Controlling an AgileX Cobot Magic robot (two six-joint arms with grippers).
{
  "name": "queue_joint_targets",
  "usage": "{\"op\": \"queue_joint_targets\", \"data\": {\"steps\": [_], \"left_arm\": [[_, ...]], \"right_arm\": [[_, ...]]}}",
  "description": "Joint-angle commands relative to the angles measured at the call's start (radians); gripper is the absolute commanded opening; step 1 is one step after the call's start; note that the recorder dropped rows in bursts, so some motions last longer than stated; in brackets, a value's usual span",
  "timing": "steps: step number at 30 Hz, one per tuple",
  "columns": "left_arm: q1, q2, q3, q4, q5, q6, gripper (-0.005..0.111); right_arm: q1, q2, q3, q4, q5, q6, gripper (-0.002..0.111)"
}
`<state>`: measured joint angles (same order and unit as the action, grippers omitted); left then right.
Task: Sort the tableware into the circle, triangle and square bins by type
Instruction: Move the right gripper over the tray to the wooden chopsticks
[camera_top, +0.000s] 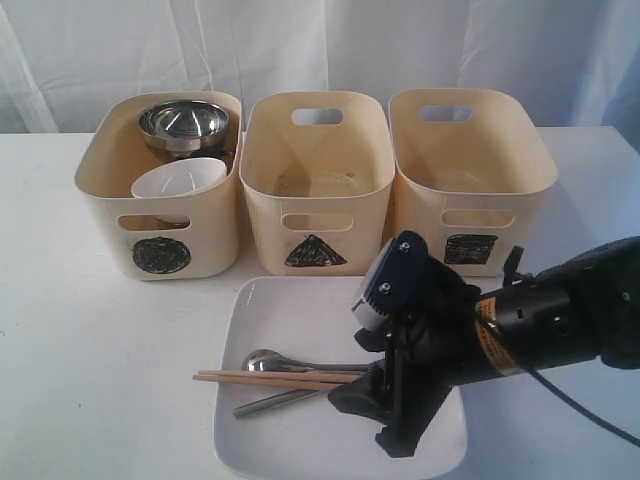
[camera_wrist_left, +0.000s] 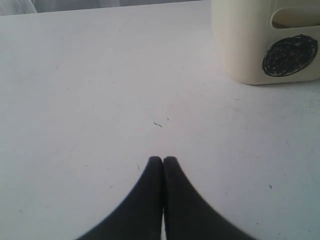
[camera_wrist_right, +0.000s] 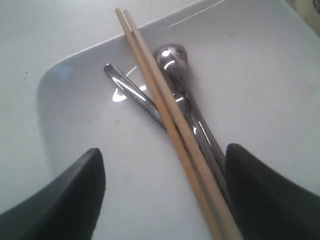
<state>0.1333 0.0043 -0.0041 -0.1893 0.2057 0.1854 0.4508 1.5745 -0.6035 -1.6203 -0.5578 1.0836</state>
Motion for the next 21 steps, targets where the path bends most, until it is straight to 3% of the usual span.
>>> {"op": "queue_joint_targets", "data": {"steps": [1,6,21], "left_arm": [[-0.005,-0.004,0.004,-0.010,0.004,-0.006,0.000],[-0.005,-0.004,0.004,-0.010,0.004,-0.006,0.000],[-0.005,-0.004,0.004,-0.010,0.004,-0.006,0.000]], "right_arm": [[0.041,0.057,-0.006,0.109,0.067,-0.145,0.060],[0.049,0.107,-0.006,0.192,0.093,-0.269,0.057],[0.097,0.186,-0.039,0.190,0.146,-0.308,0.047]]}}
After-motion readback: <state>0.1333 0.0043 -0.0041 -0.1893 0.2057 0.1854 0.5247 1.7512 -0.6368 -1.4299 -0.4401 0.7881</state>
